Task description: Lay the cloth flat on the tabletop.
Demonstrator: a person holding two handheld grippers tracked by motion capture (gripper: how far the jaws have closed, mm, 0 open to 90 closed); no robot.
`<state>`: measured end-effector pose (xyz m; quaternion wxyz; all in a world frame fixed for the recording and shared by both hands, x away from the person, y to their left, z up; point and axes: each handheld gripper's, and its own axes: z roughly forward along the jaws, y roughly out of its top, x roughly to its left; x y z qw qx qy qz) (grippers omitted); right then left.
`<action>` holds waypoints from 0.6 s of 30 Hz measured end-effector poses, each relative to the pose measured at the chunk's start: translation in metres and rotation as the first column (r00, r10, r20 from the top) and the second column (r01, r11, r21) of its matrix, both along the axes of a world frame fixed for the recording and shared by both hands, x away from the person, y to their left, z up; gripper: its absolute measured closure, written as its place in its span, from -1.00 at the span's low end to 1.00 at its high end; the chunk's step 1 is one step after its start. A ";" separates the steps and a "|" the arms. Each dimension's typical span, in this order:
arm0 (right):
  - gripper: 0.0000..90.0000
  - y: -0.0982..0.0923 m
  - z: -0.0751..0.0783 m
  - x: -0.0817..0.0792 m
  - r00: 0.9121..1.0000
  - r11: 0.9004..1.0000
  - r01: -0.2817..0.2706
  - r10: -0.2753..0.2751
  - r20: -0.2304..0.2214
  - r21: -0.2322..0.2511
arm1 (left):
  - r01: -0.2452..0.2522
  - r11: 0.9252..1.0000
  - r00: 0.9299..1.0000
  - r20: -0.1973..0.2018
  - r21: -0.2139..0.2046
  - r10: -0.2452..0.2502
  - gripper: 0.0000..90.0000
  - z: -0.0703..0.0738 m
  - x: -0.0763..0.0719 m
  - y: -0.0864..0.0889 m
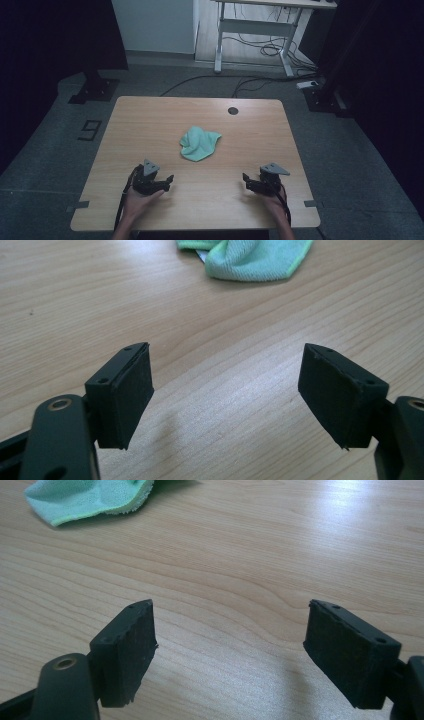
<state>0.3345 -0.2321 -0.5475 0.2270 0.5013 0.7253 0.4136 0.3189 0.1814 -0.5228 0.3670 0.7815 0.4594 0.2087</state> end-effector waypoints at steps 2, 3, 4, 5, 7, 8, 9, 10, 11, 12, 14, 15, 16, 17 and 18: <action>-0.53 0.000 0.000 0.000 1.000 1.000 -0.001 0.001 -0.004 -0.001 | -0.004 1.000 1.000 0.004 -0.016 0.004 -0.51 0.002 -0.001 0.002; -0.53 0.000 0.000 0.000 1.000 1.000 -0.002 0.002 -0.006 -0.001 | -0.006 1.000 1.000 0.003 -0.021 0.006 -0.50 0.002 -0.001 0.002; -0.53 0.000 0.000 0.000 1.000 1.000 -0.003 0.003 -0.008 0.001 | -0.008 1.000 1.000 -0.004 -0.025 0.008 -0.50 0.002 0.000 0.003; -0.52 0.000 0.000 0.000 1.000 1.000 -0.004 0.004 -0.009 0.000 | -0.015 0.999 1.000 -0.008 -0.030 0.014 -0.50 0.001 0.000 0.004; -0.52 0.001 -0.001 0.001 1.000 1.000 -0.006 0.006 -0.014 -0.001 | -0.023 0.999 1.000 -0.020 -0.039 0.022 -0.48 0.000 0.000 0.006; -0.53 0.001 -0.001 0.001 1.000 1.000 -0.006 0.006 -0.016 0.001 | -0.030 0.999 0.999 -0.023 -0.042 0.029 -0.47 0.000 0.001 0.006; -0.53 0.002 -0.001 0.002 1.000 1.000 -0.009 0.009 -0.017 0.002 | -0.033 0.999 0.999 -0.024 -0.037 0.032 -0.47 -0.001 0.001 0.007; -0.54 0.002 -0.001 0.002 1.000 1.000 -0.010 0.010 -0.020 0.003 | -0.035 0.999 0.999 -0.022 -0.036 0.034 -0.46 -0.001 0.000 0.007; -0.54 0.003 -0.001 0.002 1.000 1.000 -0.009 0.009 -0.022 0.005 | -0.033 0.999 0.999 -0.022 -0.039 0.033 -0.46 0.000 0.000 0.007; -0.54 0.003 -0.001 0.002 1.000 1.000 -0.009 0.009 -0.022 0.005 | -0.033 0.999 0.999 -0.022 -0.039 0.033 -0.46 0.000 0.000 0.007; -0.56 0.004 -0.001 0.002 1.000 1.000 -0.008 0.009 -0.030 0.018 | -0.032 0.997 0.999 -0.020 -0.066 0.031 -0.45 0.003 -0.001 0.008; -0.56 0.004 -0.001 0.002 0.999 1.000 -0.008 0.009 -0.034 0.024 | -0.032 0.997 0.999 -0.020 -0.066 0.031 -0.45 0.003 -0.001 0.008; -0.57 0.005 -0.001 0.002 0.999 1.000 -0.010 0.011 -0.037 0.028 | -0.031 0.996 0.999 -0.020 -0.078 0.029 -0.44 0.004 -0.001 0.008; -0.57 0.005 0.000 0.002 0.999 0.999 -0.010 0.012 -0.037 0.031 | -0.025 0.995 0.999 -0.024 -0.101 0.022 -0.44 0.007 -0.002 0.008; -0.57 0.005 0.000 0.002 0.999 0.999 -0.010 0.012 -0.037 0.031 | -0.025 0.995 0.999 -0.024 -0.101 0.022 -0.44 0.007 -0.002 0.008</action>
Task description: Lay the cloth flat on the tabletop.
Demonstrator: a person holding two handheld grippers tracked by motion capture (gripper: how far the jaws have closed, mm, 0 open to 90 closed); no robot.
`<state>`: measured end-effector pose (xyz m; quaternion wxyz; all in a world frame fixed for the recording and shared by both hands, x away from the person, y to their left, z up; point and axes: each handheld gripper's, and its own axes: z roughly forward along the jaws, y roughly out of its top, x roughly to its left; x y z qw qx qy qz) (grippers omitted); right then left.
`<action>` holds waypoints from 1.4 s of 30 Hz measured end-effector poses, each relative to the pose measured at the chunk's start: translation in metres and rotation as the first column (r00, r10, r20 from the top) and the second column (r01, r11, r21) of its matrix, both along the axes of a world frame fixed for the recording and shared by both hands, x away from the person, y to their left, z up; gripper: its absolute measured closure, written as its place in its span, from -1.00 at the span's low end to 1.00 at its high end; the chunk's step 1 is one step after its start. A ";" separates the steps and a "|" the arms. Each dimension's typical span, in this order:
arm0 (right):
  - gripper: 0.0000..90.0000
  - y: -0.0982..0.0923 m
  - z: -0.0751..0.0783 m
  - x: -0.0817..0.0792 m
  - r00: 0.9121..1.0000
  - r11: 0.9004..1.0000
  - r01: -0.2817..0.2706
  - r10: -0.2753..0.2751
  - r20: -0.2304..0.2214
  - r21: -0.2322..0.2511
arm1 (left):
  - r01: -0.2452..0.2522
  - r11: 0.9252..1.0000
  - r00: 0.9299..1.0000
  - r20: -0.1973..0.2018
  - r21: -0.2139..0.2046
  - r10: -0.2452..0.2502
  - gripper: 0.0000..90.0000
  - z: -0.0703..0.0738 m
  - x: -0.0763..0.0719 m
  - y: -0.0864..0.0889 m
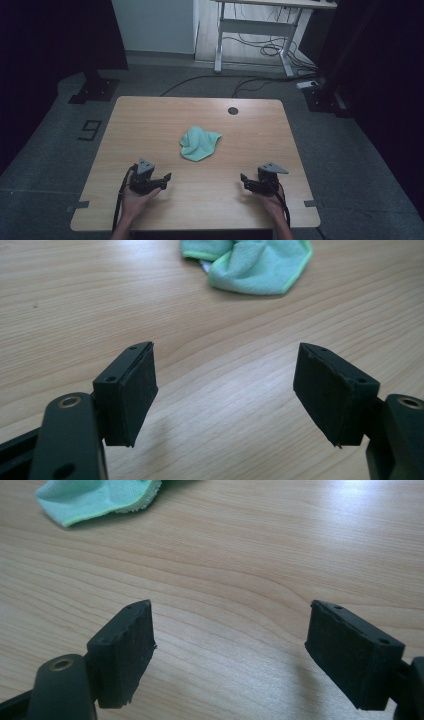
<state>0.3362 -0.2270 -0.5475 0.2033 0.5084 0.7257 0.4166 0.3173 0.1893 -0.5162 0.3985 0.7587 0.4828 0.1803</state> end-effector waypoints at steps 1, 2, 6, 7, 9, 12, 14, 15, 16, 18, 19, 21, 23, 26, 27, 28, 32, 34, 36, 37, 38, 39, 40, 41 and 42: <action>-0.57 0.002 0.002 -0.001 1.000 1.000 -0.004 0.004 0.005 0.003 | 0.016 1.000 1.000 -0.002 -0.018 -0.016 -0.43 0.002 -0.001 -0.001; -0.57 0.002 0.002 -0.001 1.000 1.000 -0.004 0.004 0.005 0.003 | 0.016 1.000 1.000 -0.002 -0.018 -0.016 -0.43 0.002 -0.001 -0.001; -0.58 0.007 0.008 0.000 1.000 1.000 -0.021 0.020 0.017 0.019 | 0.032 0.999 0.999 0.003 -0.015 -0.032 -0.42 0.007 0.001 -0.004; -0.57 0.010 0.009 0.003 1.000 0.999 -0.027 0.027 0.014 0.042 | 0.029 0.999 1.000 0.002 -0.014 -0.029 -0.42 0.009 0.004 -0.005; -0.56 0.013 0.009 0.007 1.000 0.998 -0.030 0.029 0.011 0.053 | 0.033 0.999 0.999 0.002 -0.011 -0.033 -0.42 0.011 0.010 -0.005; -0.54 0.018 0.009 0.014 1.000 0.997 -0.030 0.030 0.005 0.065 | 0.041 0.999 0.999 0.001 -0.012 -0.041 -0.42 0.012 0.020 -0.006; -0.53 0.025 0.010 0.019 1.000 0.998 -0.030 0.029 0.012 0.059 | 0.044 0.999 0.999 -0.006 0.002 -0.044 -0.41 0.008 0.023 -0.005; -0.52 0.029 0.011 0.022 0.999 0.998 -0.030 0.029 0.015 0.057 | 0.044 0.999 0.999 -0.008 0.014 -0.044 -0.41 0.005 0.024 -0.005; -0.52 0.029 0.011 0.022 0.999 0.998 -0.030 0.029 0.015 0.057 | 0.044 0.999 0.999 -0.008 0.014 -0.044 -0.41 0.005 0.024 -0.005; -0.52 0.037 0.013 0.028 0.999 0.998 -0.040 0.039 0.018 0.053 | 0.041 0.998 0.999 -0.006 0.047 -0.041 -0.41 0.002 0.023 -0.004; -0.52 0.046 0.017 0.033 0.998 0.998 -0.049 0.048 0.027 0.037 | 0.045 0.998 0.999 -0.002 0.054 -0.045 -0.40 0.002 0.022 -0.003; -0.52 0.055 0.022 0.038 0.998 0.997 -0.063 0.062 0.033 0.041 | 0.046 0.998 0.999 0.009 0.043 -0.046 -0.40 0.004 0.020 -0.002; -0.51 0.065 0.025 0.043 0.996 0.996 -0.080 0.078 0.032 0.043 | 0.052 0.998 0.999 0.013 0.041 -0.052 -0.40 0.006 0.017 -0.001; -0.51 0.075 0.028 0.048 0.995 0.995 -0.095 0.094 0.029 0.031 | 0.051 0.998 0.999 0.015 0.046 -0.051 -0.41 0.008 0.015 0.001; -0.51 0.084 0.028 0.054 0.994 0.994 -0.108 0.108 0.023 0.033 | 0.041 0.998 0.999 0.020 0.038 -0.042 -0.41 0.011 0.013 0.004; -0.51 0.088 0.028 0.057 0.993 0.993 -0.114 0.113 0.024 0.035 | 0.037 0.999 0.999 0.023 0.030 -0.038 -0.41 0.011 0.013 0.005; -0.51 0.102 0.028 0.068 0.991 0.991 -0.129 0.128 0.027 0.031 | 0.034 0.999 0.999 0.011 0.031 -0.034 -0.42 0.010 0.012 0.007; -0.50 0.107 0.029 0.075 0.991 0.990 -0.133 0.132 0.029 0.041 | 0.026 0.999 1.000 0.000 0.036 -0.026 -0.42 0.006 0.012 0.009; -0.50 0.112 0.028 0.082 0.990 0.990 -0.138 0.137 0.034 0.029 | 0.025 0.999 1.000 -0.009 0.043 -0.025 -0.42 0.003 0.013 0.009; -0.50 0.114 0.028 0.085 0.990 0.990 -0.140 0.139 0.037 0.026 | 0.024 0.999 1.000 -0.011 0.049 -0.024 -0.42 0.002 0.014 0.009; -0.50 0.114 0.028 0.085 0.990 0.990 -0.140 0.139 0.037 0.026 | 0.024 0.999 1.000 -0.011 0.049 -0.024 -0.42 0.002 0.014 0.009; -0.50 0.119 0.028 0.092 0.988 0.989 -0.149 0.148 0.035 0.017 | 0.024 0.999 1.000 -0.015 0.047 -0.024 -0.42 0.000 0.013 0.009; -0.50 0.119 0.028 0.092 0.988 0.989 -0.149 0.148 0.035 0.017 | 0.024 0.999 1.000 -0.015 0.047 -0.024 -0.42 0.000 0.013 0.009; -0.49 0.123 0.027 0.098 0.988 0.988 -0.151 0.150 0.035 0.016 | 0.028 0.998 0.999 -0.017 0.053 -0.027 -0.42 -0.001 0.013 0.007; -0.48 0.124 0.026 0.101 0.988 0.989 -0.149 0.148 0.037 0.021 | 0.028 0.998 0.999 -0.017 0.053 -0.027 -0.42 -0.001 0.013 0.007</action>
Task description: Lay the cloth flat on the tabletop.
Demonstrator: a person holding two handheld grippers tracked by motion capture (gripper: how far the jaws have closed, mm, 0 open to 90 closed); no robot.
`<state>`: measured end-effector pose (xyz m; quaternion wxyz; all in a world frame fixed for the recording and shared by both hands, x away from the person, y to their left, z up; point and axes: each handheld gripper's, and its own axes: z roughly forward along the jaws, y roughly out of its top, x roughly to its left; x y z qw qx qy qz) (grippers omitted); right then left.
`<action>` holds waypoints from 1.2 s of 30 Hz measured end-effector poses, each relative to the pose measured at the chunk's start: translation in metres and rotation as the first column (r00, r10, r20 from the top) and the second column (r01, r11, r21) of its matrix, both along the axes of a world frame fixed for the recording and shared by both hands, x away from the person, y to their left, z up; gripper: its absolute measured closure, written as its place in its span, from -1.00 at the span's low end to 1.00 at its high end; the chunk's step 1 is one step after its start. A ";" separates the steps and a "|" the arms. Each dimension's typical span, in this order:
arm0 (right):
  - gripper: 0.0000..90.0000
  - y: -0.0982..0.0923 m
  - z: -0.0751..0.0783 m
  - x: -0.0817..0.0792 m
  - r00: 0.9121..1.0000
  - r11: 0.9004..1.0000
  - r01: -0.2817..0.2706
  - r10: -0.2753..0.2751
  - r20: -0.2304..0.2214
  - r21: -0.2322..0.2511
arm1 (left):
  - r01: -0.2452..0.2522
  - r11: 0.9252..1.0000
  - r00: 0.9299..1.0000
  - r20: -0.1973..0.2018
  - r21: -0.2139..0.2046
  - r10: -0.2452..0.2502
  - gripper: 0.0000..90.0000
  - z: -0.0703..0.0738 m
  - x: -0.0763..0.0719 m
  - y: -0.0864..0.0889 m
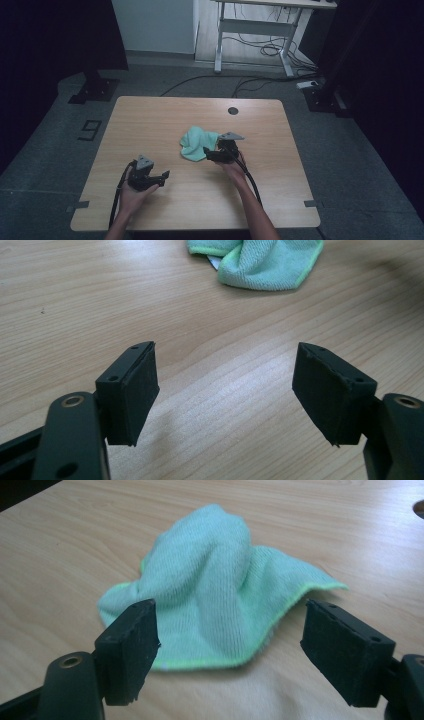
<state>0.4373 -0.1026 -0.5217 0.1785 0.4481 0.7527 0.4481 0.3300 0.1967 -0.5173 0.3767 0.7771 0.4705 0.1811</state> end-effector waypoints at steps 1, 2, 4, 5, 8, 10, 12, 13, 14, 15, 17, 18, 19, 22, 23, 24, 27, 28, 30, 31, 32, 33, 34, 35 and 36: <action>-0.48 0.002 -0.001 0.003 1.000 1.000 0.003 -0.003 -0.007 0.006 | 0.000 1.000 1.000 0.003 0.009 0.000 -0.42 0.000 -0.001 -0.002; -0.48 0.002 -0.001 0.003 1.000 1.000 0.003 -0.003 -0.007 0.006 | 0.000 1.000 1.000 0.003 0.009 0.000 -0.42 0.000 -0.001 -0.002; -0.48 0.007 -0.005 0.009 1.000 1.000 -0.001 0.001 -0.018 -0.001 | 0.004 1.000 1.000 0.007 0.010 -0.004 -0.42 0.000 -0.003 -0.003; -0.48 0.008 -0.006 0.011 1.000 1.000 -0.001 0.001 -0.020 0.000 | 0.003 1.000 1.000 0.007 0.007 -0.003 -0.42 0.000 -0.003 -0.003; -0.47 0.012 -0.008 0.016 1.000 1.000 -0.003 0.004 -0.023 0.018 | 0.001 1.000 1.000 0.006 0.009 -0.001 -0.42 -0.001 -0.003 -0.003; -0.47 0.015 -0.009 0.020 1.000 0.999 -0.009 0.010 -0.023 0.031 | -0.001 1.000 1.000 0.006 0.024 0.001 -0.42 -0.002 -0.003 -0.003; -0.47 0.019 -0.009 0.023 1.000 0.999 -0.016 0.017 -0.023 0.028 | -0.004 0.999 1.000 0.008 0.034 0.004 -0.42 -0.003 -0.003 -0.004; -0.47 0.019 -0.009 0.023 1.000 0.999 -0.016 0.017 -0.023 0.028 | -0.004 0.999 1.000 0.008 0.034 0.004 -0.42 -0.003 -0.003 -0.004; -0.48 0.022 -0.009 0.026 1.000 0.999 -0.019 0.019 -0.020 0.030 | -0.006 0.999 1.000 0.009 0.038 0.006 -0.42 -0.003 -0.003 -0.004; -0.48 0.024 -0.010 0.027 1.000 0.999 -0.021 0.022 -0.022 0.028 | -0.007 0.999 1.000 0.009 0.037 0.007 -0.42 -0.003 -0.003 -0.003; -0.48 0.028 -0.010 0.030 0.999 0.999 -0.026 0.027 -0.026 0.028 | -0.010 0.999 1.000 0.009 0.034 0.010 -0.42 -0.003 -0.004 -0.003; -0.49 0.030 -0.011 0.032 0.999 0.999 -0.030 0.030 -0.027 0.023 | -0.010 0.999 1.000 0.006 0.037 0.010 -0.42 -0.003 -0.004 -0.003; -0.49 0.032 -0.011 0.034 0.999 0.999 -0.032 0.033 -0.032 0.023 | -0.008 0.999 1.000 0.005 0.040 0.008 -0.42 -0.003 -0.004 -0.003; -0.50 0.038 -0.013 0.041 0.998 0.999 -0.038 0.039 -0.041 0.016 | -0.001 0.999 1.000 0.002 0.043 0.001 -0.42 -0.004 -0.004 -0.004; -0.51 0.040 -0.013 0.043 0.998 0.999 -0.039 0.040 -0.045 0.012 | -0.002 0.999 1.000 0.001 0.042 0.002 -0.42 -0.005 -0.004 -0.004; -0.51 0.043 -0.013 0.046 0.998 0.999 -0.039 0.039 -0.049 0.011 | 0.000 0.999 1.000 -0.002 0.043 0.000 -0.42 -0.005 -0.004 -0.004; -0.52 0.052 -0.017 0.053 0.996 0.999 -0.048 0.048 -0.072 0.011 | -0.002 0.999 1.000 -0.003 0.035 0.003 -0.43 -0.005 -0.004 -0.002; -0.52 0.054 -0.018 0.055 0.996 0.999 -0.046 0.046 -0.077 0.008 | -0.004 1.000 1.000 -0.003 0.030 0.004 -0.43 -0.005 -0.005 -0.002; -0.52 0.059 -0.020 0.059 0.995 0.999 -0.046 0.046 -0.087 -0.001 | -0.014 1.000 1.000 -0.001 0.019 0.014 -0.43 -0.005 -0.005 0.001; -0.52 0.061 -0.020 0.060 0.995 0.999 -0.045 0.044 -0.091 -0.008 | -0.015 1.000 1.000 -0.001 0.018 0.015 -0.42 -0.005 -0.005 0.002; -0.52 0.062 -0.020 0.061 0.995 0.999 -0.042 0.040 -0.095 -0.014 | -0.019 1.000 1.000 0.001 0.013 0.019 -0.42 -0.005 -0.005 0.003; -0.51 0.063 -0.021 0.062 0.994 0.999 -0.044 0.042 -0.096 -0.016 | -0.021 1.000 1.000 0.001 0.013 0.021 -0.42 -0.004 -0.005 0.004; -0.49 0.064 -0.021 0.063 0.994 0.999 -0.043 0.041 -0.103 -0.021 | -0.024 1.000 1.000 0.003 0.007 0.024 -0.42 -0.004 -0.005 0.005; -0.46 0.065 -0.023 0.063 0.993 0.999 -0.040 0.036 -0.111 -0.033 | -0.024 1.000 1.000 0.003 0.007 0.024 -0.42 -0.004 -0.005 0.005; -0.43 0.065 -0.025 0.064 0.992 0.999 -0.038 0.032 -0.124 -0.039 | -0.024 1.000 1.000 0.003 0.006 0.024 -0.42 -0.003 -0.005 0.005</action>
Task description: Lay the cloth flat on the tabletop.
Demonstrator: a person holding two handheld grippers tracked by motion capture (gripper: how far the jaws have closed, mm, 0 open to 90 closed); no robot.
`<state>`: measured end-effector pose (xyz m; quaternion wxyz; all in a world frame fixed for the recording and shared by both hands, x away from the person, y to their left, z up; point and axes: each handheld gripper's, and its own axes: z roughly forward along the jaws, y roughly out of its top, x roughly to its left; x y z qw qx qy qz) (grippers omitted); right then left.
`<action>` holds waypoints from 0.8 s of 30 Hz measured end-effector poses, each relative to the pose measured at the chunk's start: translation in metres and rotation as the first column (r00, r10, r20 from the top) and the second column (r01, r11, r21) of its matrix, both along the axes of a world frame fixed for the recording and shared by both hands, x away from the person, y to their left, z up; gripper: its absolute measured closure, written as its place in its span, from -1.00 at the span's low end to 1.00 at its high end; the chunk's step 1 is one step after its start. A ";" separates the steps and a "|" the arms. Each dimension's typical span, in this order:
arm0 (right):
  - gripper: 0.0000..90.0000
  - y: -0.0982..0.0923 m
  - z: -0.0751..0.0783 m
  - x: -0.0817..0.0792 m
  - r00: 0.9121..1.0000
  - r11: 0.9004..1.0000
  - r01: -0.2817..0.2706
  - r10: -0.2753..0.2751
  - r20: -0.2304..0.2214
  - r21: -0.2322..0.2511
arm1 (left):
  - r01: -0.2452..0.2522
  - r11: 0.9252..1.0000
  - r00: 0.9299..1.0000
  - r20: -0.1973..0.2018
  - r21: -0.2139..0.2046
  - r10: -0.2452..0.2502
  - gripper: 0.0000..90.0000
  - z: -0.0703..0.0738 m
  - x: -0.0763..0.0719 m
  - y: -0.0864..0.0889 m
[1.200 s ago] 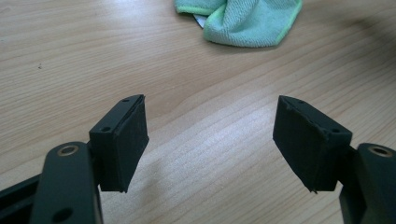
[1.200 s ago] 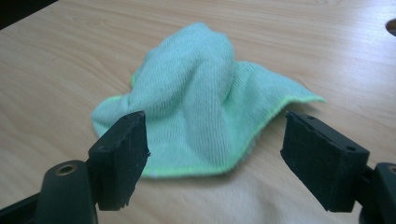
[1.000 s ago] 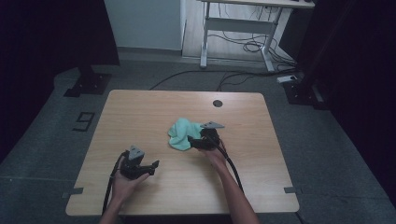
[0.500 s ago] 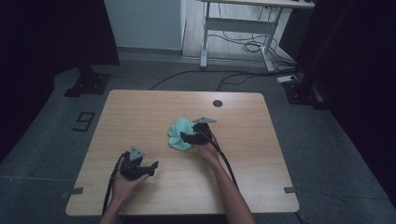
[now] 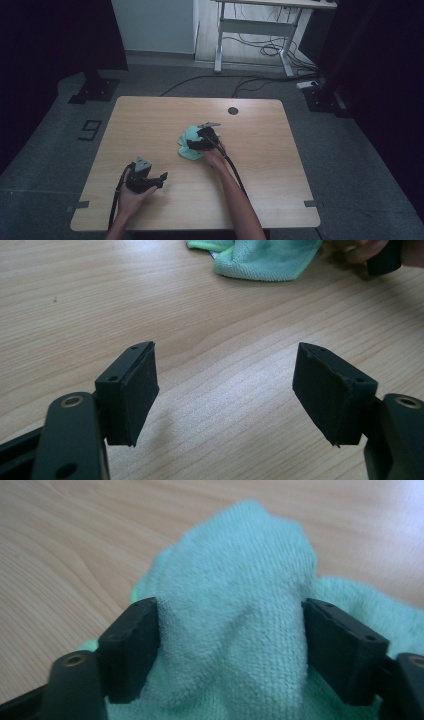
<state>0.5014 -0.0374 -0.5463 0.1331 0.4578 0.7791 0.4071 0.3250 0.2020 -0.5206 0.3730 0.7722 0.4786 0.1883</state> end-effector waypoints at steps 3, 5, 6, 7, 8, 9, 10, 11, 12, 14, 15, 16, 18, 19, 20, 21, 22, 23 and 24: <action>-0.27 -0.002 -0.003 0.000 1.000 1.000 0.009 -0.009 -0.006 0.010 | 0.000 1.000 1.000 0.002 -0.001 0.000 -0.42 0.000 0.000 0.000; -0.10 -0.001 -0.001 -0.001 1.000 1.000 0.005 -0.005 -0.012 0.005 | -0.001 1.000 1.000 0.001 -0.002 0.001 -0.42 0.000 0.000 0.000; -0.01 0.000 -0.001 -0.002 1.000 1.000 0.002 -0.002 -0.009 0.002 | -0.001 1.000 1.000 0.001 -0.002 0.001 -0.42 0.000 0.000 0.000; 0.07 0.000 -0.001 -0.003 1.000 1.000 -0.006 0.006 -0.010 0.003 | 0.000 1.000 1.000 0.001 0.000 0.000 -0.42 0.000 0.000 0.000; 0.13 0.000 -0.001 -0.003 1.000 1.000 -0.015 0.015 -0.009 0.004 | 0.000 1.000 1.000 0.001 0.000 0.000 -0.42 0.000 0.000 0.000; 0.18 0.000 -0.001 -0.003 1.000 1.000 -0.023 0.023 -0.011 0.011 | 0.000 1.000 1.000 0.002 0.000 0.000 -0.42 0.000 -0.001 0.000; 0.22 -0.001 -0.001 -0.003 0.999 0.999 -0.028 0.029 -0.015 0.021 | 0.000 1.000 1.000 0.002 0.000 0.000 -0.42 0.000 -0.001 0.000; 0.26 -0.003 -0.001 -0.002 0.999 0.999 -0.034 0.035 -0.017 0.029 | -0.002 1.000 1.000 0.003 -0.002 0.002 -0.42 0.001 -0.001 0.001; 0.29 -0.004 -0.001 -0.002 0.999 0.999 -0.039 0.040 -0.016 0.033 | -0.001 1.000 1.000 0.003 -0.003 0.001 -0.42 0.000 0.000 0.001; 0.35 -0.005 -0.001 -0.004 0.999 0.998 -0.050 0.051 -0.011 0.034 | -0.001 1.000 1.000 0.003 -0.005 0.001 -0.42 0.000 0.000 0.001; 0.37 -0.006 0.001 -0.005 0.998 0.998 -0.055 0.055 -0.003 0.028 | -0.007 1.000 1.000 0.001 -0.004 0.007 -0.42 -0.001 0.001 0.002; 0.39 -0.007 0.002 -0.006 0.998 0.998 -0.065 0.065 0.005 0.016 | -0.007 1.000 1.000 0.000 -0.002 0.007 -0.42 -0.001 0.001 0.002; 0.43 -0.010 0.004 -0.009 0.997 0.997 -0.072 0.072 0.019 0.011 | -0.010 1.000 1.000 0.000 -0.004 0.010 -0.42 -0.001 0.001 0.004; 0.43 -0.010 0.004 -0.009 0.997 0.997 -0.072 0.072 0.019 0.011 | -0.010 1.000 1.000 0.000 -0.004 0.010 -0.42 -0.001 0.001 0.004; 0.45 -0.014 0.007 -0.012 0.997 0.997 -0.077 0.076 0.033 0.019 | -0.012 1.000 1.000 0.001 -0.003 0.012 -0.42 -0.001 0.001 0.004; 0.45 -0.017 0.009 -0.013 0.996 0.997 -0.079 0.078 0.040 0.026 | -0.014 1.000 1.000 0.003 -0.003 0.014 -0.42 0.000 0.001 0.004; 0.46 -0.020 0.010 -0.015 0.995 0.996 -0.084 0.083 0.048 0.035 | -0.014 1.000 1.000 0.003 -0.003 0.014 -0.42 0.000 0.001 0.004; 0.46 -0.020 0.010 -0.015 0.995 0.996 -0.084 0.083 0.048 0.035 | -0.015 1.000 1.000 0.004 -0.004 0.015 -0.42 0.000 0.001 0.005; 0.46 -0.025 0.014 -0.020 0.994 0.994 -0.098 0.095 0.059 0.053 | -0.016 1.000 1.000 0.003 -0.015 0.016 -0.41 0.000 0.001 0.005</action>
